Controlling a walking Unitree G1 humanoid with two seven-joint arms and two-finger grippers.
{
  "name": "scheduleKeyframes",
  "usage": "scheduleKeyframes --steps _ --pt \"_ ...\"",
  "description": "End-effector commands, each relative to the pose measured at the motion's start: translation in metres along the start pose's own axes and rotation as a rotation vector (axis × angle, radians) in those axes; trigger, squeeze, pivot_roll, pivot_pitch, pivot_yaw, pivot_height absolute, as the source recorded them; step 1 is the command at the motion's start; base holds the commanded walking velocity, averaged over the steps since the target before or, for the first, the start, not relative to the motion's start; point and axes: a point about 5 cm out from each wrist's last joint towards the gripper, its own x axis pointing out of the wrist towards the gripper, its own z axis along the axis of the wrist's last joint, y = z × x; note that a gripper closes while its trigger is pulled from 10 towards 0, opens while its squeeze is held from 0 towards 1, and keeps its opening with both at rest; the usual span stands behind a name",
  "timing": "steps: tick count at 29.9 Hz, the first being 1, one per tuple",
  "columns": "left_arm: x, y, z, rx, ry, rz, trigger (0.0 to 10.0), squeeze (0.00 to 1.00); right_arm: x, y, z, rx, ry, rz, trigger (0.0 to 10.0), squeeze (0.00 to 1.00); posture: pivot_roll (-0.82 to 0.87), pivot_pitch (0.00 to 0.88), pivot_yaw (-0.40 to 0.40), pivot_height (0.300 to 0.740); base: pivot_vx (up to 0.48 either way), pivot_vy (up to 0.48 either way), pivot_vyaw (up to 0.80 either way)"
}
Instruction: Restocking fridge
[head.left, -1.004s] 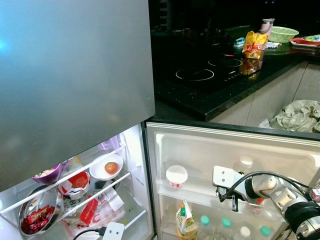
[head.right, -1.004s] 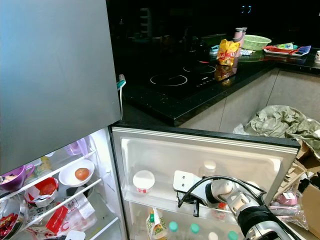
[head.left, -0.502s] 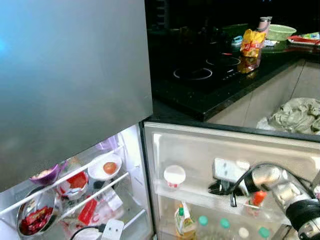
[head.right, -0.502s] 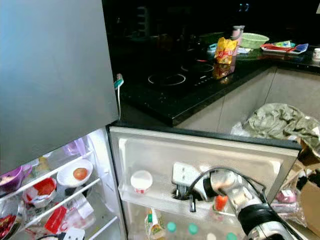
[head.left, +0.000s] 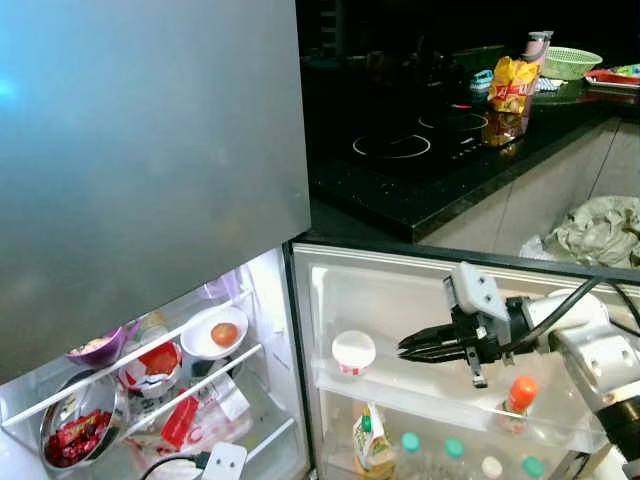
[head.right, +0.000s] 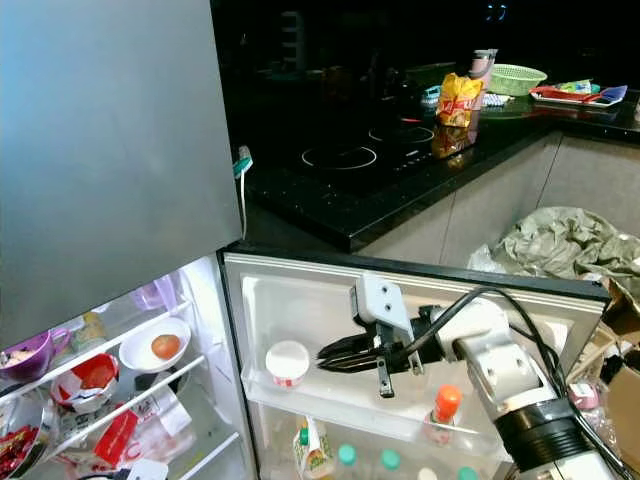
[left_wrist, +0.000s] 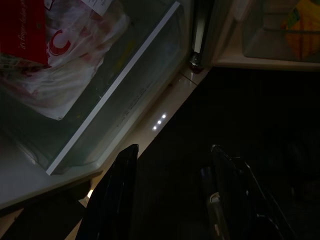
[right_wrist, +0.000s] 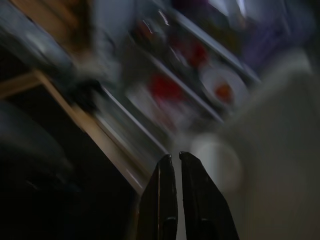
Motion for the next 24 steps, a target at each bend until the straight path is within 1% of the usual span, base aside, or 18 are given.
scheduleKeyframes --steps 1,2,4,10,16,17,18,19,21,22,24 --pt "-0.001 -0.001 -0.003 0.0 -0.002 0.008 10.0 0.0 0.007 -0.004 -0.013 -0.01 0.056 -0.126 10.0 0.0 -0.07 0.03 0.048 0.74 0.0 0.0 0.0" --pt "0.0 -0.001 0.001 -0.007 -0.024 0.013 10.0 0.0 0.011 -0.005 -0.019 0.013 0.069 -0.182 10.0 0.0 -0.07 0.03 0.048 0.74 0.0 0.0 0.0" --pt "0.0 0.0 0.003 -0.013 -0.038 0.014 10.0 0.0 0.015 -0.005 -0.023 0.028 0.072 -0.205 10.0 0.0 -0.07 0.024 0.048 0.74 0.0 0.0 0.0" --pt "0.001 -0.001 0.007 0.006 -0.043 0.008 10.0 0.0 0.019 -0.005 -0.021 0.046 0.058 -0.217 10.0 0.0 -0.07 0.024 0.05 0.74 0.0 0.0 0.0" --pt "0.001 -0.001 0.005 0.017 -0.036 0.004 10.0 0.0 0.023 0.0 -0.033 0.033 0.117 -0.171 10.0 0.0 -0.07 0.021 0.048 0.74 0.0 0.0 0.0" --pt "0.001 -0.002 0.004 0.019 -0.032 0.002 10.0 0.0 0.029 0.01 -0.043 0.018 0.172 -0.114 10.0 0.0 -0.07 0.021 0.048 0.74 0.0 0.0 0.0" --pt "0.001 -0.002 0.004 0.019 -0.03 0.001 10.0 0.0 0.032 0.013 -0.046 0.012 0.19 -0.097 10.0 0.0 -0.07 0.021 0.048 0.74 0.0 0.0 0.0" --pt "0.001 -0.002 0.004 0.019 -0.03 0.001 10.0 0.0 0.032 0.013 -0.046 0.012 0.19 -0.097 10.0 0.0 -0.07 0.021 0.048 0.74 0.0 0.0 0.0" --pt "0.001 -0.003 0.003 0.02 -0.027 -0.002 10.0 0.0 0.042 0.019 -0.053 0.007 0.204 -0.083 10.0 0.0 -0.07 0.022 0.047 0.74 0.0 0.0 0.0" --pt "0.001 -0.003 0.003 0.02 -0.027 -0.002 10.0 0.0 0.042 0.019 -0.053 0.007 0.204 -0.083 10.0 0.0 -0.07 0.022 0.047 0.74 0.0 0.0 0.0" --pt "0.001 -0.003 0.002 0.021 -0.025 -0.004 10.0 0.0 0.049 0.023 -0.057 0.01 0.208 -0.091 10.0 0.0 -0.07 0.026 0.047 0.74 0.0 0.0 0.0"
